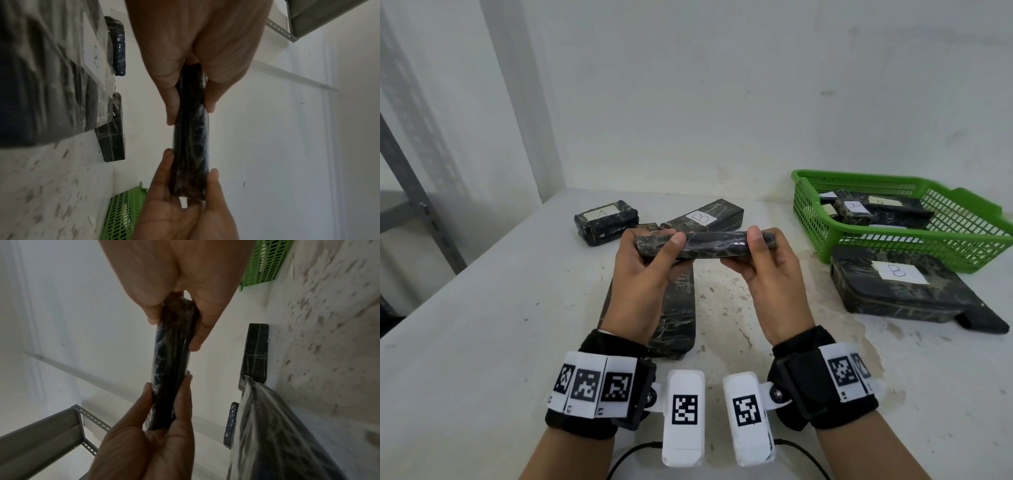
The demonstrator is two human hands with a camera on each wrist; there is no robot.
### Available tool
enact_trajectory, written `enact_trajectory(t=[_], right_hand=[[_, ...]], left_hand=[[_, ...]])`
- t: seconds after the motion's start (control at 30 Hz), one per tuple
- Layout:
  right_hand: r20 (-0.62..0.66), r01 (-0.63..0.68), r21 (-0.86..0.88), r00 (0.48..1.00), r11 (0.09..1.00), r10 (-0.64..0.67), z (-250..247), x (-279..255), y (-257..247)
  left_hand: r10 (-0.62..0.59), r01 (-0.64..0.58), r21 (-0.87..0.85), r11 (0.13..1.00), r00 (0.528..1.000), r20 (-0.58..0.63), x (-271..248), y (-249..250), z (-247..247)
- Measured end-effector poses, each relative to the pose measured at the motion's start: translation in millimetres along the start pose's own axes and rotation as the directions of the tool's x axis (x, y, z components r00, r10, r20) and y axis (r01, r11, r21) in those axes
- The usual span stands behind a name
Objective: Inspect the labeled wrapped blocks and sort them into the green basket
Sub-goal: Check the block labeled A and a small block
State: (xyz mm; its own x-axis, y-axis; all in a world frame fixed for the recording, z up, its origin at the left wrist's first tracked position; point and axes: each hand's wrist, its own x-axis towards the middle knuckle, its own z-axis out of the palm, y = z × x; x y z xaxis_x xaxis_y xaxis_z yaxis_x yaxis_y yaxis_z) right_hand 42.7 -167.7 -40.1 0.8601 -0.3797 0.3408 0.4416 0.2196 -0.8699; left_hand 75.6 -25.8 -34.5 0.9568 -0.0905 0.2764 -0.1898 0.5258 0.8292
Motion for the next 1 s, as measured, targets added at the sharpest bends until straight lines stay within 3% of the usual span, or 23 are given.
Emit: enact_trajectory(t=[0.17, 0.3, 0.43, 0.67, 0.77, 1.0], right_hand=[[-0.045, -0.004, -0.084, 0.999, 0.996, 0.000, 1.9, -3.2, -2.9], [-0.070, -0.007, -0.154, 0.998, 0.988, -0.004, 0.3, -4.6, -0.6], [-0.049, -0.034, -0.128, 0.998, 0.991, 0.028, 3.0, -6.9, -1.0], [-0.128, -0.012, -0.147, 0.992, 0.989, -0.008, 1.6, -5.4, -0.1], [-0.113, -0.019, -0.148, 0.994, 0.989, 0.002, 1.9, -5.9, 2.0], [-0.089, -0.050, -0.139, 0.995, 0.989, 0.038, 3.9, -9.0, -1.0]], left_hand=[[-0.019, 0.019, -0.020, 1.000, 1.000, 0.022, -1.0, -0.5, 2.0], [-0.024, 0.025, 0.057, 0.998, 1.000, -0.018, -1.3, -2.7, 1.4], [-0.034, 0.037, 0.070, 0.997, 0.999, -0.041, -0.4, -1.3, 0.9], [-0.089, 0.089, 0.023, 0.996, 0.996, 0.009, -2.9, -0.6, 2.5], [-0.075, 0.077, 0.056, 0.995, 0.997, -0.034, -1.9, -1.1, 1.8], [-0.048, 0.048, 0.076, 0.996, 0.999, -0.010, -1.7, -0.7, 0.5]])
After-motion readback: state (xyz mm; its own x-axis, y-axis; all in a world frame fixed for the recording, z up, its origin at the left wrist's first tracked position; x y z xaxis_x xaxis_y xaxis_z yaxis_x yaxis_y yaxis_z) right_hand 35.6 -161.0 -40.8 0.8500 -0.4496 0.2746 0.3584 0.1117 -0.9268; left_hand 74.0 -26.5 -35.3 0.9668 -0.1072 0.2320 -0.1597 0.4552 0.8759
